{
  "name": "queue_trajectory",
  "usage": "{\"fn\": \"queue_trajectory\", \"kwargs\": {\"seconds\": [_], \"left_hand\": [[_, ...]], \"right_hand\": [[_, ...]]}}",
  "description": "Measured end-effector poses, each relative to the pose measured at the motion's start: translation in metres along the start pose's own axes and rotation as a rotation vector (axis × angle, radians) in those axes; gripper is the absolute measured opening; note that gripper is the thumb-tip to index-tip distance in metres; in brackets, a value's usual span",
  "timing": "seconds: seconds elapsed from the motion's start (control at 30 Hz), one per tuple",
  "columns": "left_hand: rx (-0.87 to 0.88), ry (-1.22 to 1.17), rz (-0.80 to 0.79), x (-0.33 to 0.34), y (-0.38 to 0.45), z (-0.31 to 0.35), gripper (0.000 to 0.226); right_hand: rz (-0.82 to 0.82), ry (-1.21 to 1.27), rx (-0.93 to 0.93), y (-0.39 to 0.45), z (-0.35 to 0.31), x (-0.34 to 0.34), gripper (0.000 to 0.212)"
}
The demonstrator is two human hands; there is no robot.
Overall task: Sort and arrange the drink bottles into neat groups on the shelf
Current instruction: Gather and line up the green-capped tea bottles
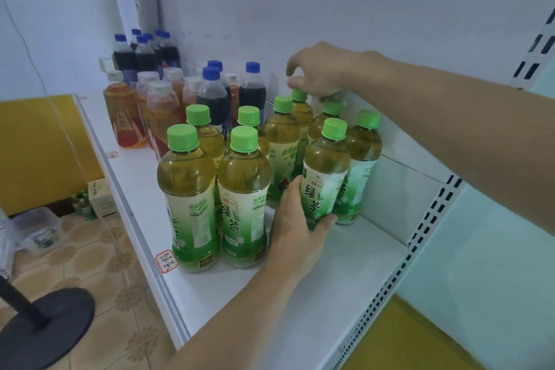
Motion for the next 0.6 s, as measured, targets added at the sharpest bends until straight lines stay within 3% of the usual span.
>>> {"fn": "queue_trajectory", "kwargs": {"seconds": [0.3,0.6], "left_hand": [[-0.033,-0.063,-0.046,-0.001,0.006,-0.002,0.079],[-0.045,-0.076,-0.064,0.001,0.008,-0.003,0.08]], "right_hand": [[-0.128,0.11,0.014,0.012,0.006,0.018,0.013],[-0.135,0.106,0.002,0.013,0.008,0.018,0.01]]}}
Point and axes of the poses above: each hand's wrist, its own y-axis towards the middle knuckle, its own x-axis out of the palm, z = x × y, the point moved 5 cm from there along y, towards the middle knuckle, and after that the axes turned 9 degrees about x, right-handed, at the moved point
